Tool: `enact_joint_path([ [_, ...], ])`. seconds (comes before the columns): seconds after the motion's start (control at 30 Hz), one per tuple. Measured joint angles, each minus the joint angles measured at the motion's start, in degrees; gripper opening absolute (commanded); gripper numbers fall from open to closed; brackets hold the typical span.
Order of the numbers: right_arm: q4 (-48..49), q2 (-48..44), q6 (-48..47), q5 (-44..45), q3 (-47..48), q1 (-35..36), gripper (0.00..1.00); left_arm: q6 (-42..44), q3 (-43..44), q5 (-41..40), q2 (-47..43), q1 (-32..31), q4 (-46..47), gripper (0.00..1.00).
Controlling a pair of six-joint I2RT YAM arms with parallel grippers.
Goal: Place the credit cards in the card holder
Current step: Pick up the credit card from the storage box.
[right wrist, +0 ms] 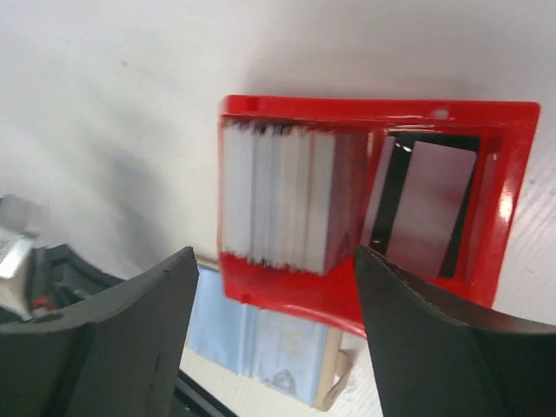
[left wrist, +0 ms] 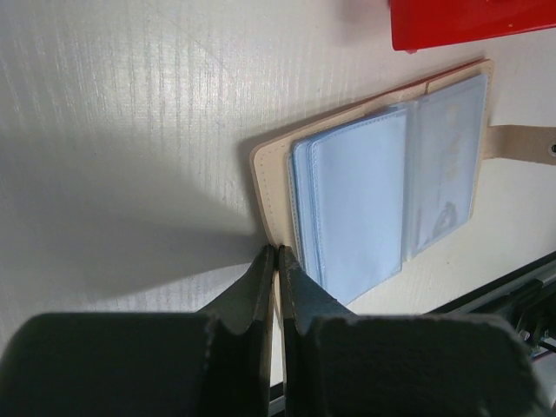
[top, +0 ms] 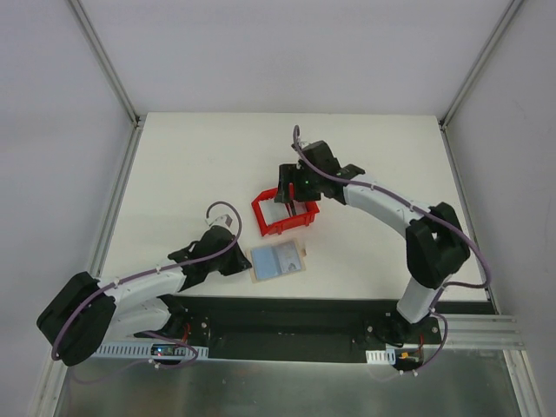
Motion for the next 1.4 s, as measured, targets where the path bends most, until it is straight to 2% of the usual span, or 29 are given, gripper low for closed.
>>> enact_joint_path([
  [0.2, -3.7, 7.2, -1.3, -0.7, 3.8, -1.2, 0.89, 0.3, 0.5, 0.0, 0.3, 0.4, -0.2, 0.00],
  [0.73, -6.0, 16.9, -1.9, -4.1, 10.4, -1.0, 0.93, 0.5, 0.7, 0.4, 0.7, 1.1, -0.4, 0.00],
  [0.9, -6.0, 18.4, -1.9, -6.1, 11.0, -1.0, 0.89, 0.5, 0.7, 0.5, 0.7, 1.1, -0.4, 0.00],
  [1.23, -5.9, 18.4, -1.9, -9.3, 11.0, -1.1, 0.75, 0.5, 0.8, 0.5, 0.7, 1.1, -0.4, 0.00],
  [1.4, -5.9, 18.4, -1.9, -9.8, 11.0, -1.2, 0.72, 0.5, 0.8, 0.5, 0.7, 1.1, -0.4, 0.00],
])
